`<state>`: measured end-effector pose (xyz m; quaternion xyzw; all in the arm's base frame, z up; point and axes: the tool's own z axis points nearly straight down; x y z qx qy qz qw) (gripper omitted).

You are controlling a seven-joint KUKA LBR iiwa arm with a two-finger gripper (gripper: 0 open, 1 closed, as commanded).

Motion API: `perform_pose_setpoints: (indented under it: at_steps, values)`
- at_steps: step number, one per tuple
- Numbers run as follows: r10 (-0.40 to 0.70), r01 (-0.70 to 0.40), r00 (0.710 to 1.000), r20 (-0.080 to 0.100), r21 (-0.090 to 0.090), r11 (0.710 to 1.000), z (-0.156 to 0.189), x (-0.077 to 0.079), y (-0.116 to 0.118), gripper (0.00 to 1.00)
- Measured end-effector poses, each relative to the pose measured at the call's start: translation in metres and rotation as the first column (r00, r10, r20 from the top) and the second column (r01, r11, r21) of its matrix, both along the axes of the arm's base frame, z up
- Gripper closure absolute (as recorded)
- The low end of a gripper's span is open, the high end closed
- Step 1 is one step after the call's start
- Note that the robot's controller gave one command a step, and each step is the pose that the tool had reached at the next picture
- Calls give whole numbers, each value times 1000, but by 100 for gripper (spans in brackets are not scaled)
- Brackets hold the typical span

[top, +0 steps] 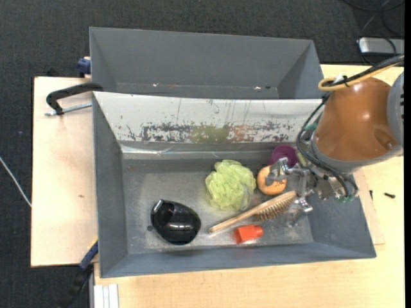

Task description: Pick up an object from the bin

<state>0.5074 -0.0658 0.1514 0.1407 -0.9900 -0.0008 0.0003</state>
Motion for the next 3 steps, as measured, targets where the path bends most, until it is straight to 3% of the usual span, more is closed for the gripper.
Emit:
perform_pose_setpoints:
  at_steps: [1, 2, 3]
  values:
    - [92, -92, 996, 5, -2, 996, -70, -1, -14, 0]
    - [-66, 66, 997, 26, 0, 998, -85, -2, -16, 100]
    - [-84, 84, 996, 24, 1, 996, -82, -4, -16, 100]
